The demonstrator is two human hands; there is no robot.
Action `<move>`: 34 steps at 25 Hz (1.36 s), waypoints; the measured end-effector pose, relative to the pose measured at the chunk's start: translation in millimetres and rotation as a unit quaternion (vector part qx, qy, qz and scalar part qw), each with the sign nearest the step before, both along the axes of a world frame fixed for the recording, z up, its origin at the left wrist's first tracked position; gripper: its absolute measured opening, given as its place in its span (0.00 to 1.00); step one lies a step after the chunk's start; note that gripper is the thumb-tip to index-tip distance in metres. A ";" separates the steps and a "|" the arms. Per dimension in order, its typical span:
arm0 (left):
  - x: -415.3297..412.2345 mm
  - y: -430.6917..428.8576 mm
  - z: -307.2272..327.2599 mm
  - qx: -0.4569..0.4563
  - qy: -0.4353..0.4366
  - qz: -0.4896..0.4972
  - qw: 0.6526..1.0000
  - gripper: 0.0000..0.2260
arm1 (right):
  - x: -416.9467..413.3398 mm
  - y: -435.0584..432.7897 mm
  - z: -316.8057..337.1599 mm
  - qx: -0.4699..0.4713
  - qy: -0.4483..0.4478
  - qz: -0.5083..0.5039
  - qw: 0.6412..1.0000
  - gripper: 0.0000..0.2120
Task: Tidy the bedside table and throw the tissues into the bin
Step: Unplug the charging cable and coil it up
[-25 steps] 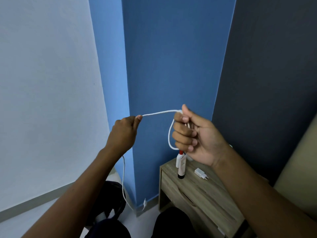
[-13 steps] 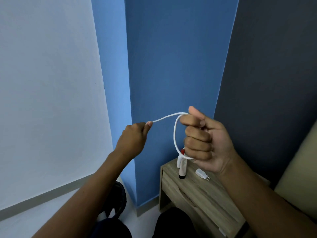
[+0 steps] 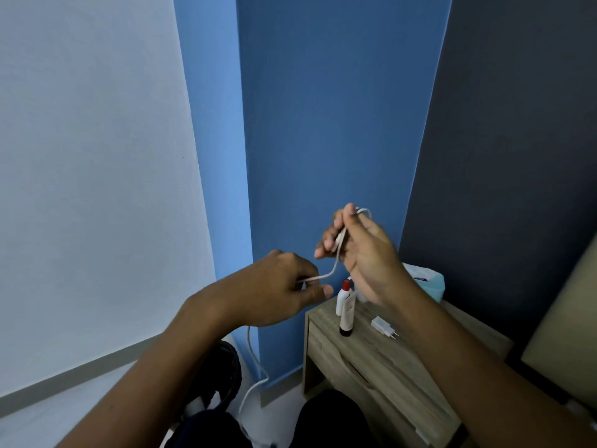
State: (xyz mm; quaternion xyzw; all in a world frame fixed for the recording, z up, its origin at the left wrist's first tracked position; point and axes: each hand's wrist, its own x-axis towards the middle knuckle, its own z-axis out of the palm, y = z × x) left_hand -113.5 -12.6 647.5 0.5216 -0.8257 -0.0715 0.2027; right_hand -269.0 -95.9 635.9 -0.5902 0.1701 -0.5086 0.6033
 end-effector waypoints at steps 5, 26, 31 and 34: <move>6.3 11.6 17.4 0.033 0.009 -0.003 0.999 0.14 | 1.6 1.7 -18.8 -0.158 0.247 -0.085 0.952 0.18; 16.1 -30.7 -53.6 0.029 0.250 0.054 0.966 0.21 | -27.2 13.0 13.4 0.164 -0.205 0.317 0.912 0.20; 10.8 -19.9 -49.9 0.067 0.073 0.031 0.995 0.20 | -14.1 -5.8 8.2 0.097 -0.214 0.027 0.972 0.18; 4.1 -9.4 -38.0 0.080 -0.008 -0.001 0.997 0.18 | -4.6 -16.2 -9.8 -0.012 -0.058 -0.099 0.993 0.17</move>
